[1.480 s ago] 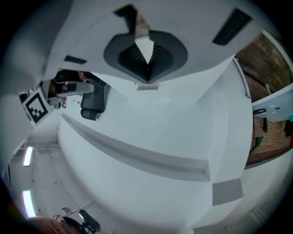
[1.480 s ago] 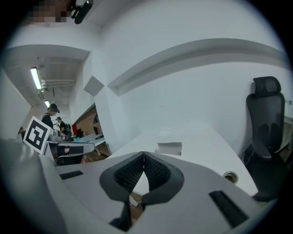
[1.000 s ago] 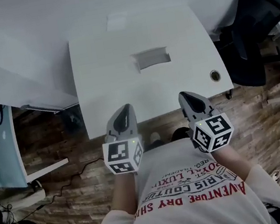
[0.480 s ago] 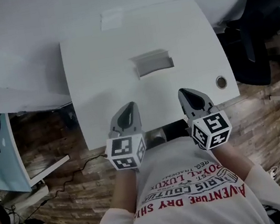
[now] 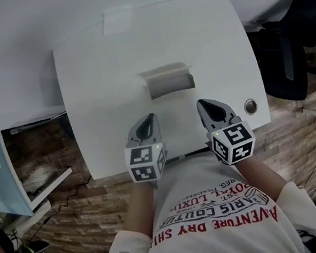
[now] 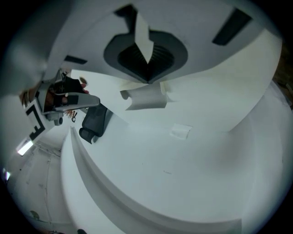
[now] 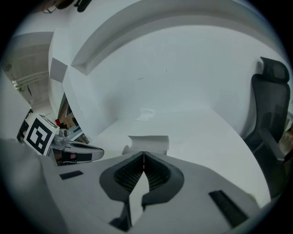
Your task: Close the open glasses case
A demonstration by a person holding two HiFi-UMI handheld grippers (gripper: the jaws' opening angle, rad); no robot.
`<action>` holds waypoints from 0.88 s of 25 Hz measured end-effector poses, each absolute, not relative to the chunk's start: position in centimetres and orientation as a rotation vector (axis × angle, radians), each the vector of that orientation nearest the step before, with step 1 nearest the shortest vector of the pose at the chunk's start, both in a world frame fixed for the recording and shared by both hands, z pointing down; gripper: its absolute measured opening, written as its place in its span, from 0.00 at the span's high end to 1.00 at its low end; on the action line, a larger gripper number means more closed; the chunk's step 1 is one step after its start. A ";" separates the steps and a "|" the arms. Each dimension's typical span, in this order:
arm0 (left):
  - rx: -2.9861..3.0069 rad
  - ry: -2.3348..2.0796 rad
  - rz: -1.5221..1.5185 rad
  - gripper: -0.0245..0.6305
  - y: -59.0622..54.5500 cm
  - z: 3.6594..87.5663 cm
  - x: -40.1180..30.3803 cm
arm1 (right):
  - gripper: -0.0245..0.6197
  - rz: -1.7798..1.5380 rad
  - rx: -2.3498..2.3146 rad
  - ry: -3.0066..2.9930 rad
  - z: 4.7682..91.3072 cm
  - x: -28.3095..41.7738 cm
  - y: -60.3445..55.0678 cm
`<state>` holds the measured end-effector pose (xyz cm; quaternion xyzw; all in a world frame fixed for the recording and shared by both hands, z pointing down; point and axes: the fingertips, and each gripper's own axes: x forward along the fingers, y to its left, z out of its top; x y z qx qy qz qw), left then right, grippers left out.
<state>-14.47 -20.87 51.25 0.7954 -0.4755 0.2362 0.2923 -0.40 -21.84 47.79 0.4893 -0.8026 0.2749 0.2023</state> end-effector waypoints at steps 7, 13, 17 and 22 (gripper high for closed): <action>2.077 -1.222 0.660 0.96 -24.1 53.9 -12.8 | 0.94 0.792 1.307 -2.206 50.6 0.3 -24.7; 2.027 -1.257 0.635 0.96 -25.8 55.6 -12.6 | 0.94 0.756 1.268 -2.210 51.2 0.4 -26.8; 1.989 -1.259 0.635 0.96 -26.0 56.4 -12.3 | 0.94 0.710 1.248 -2.239 50.8 0.6 -28.2; 1.974 -1.270 0.614 0.96 -26.2 56.5 -12.2 | 0.94 0.672 1.236 -2.282 50.3 0.6 -29.5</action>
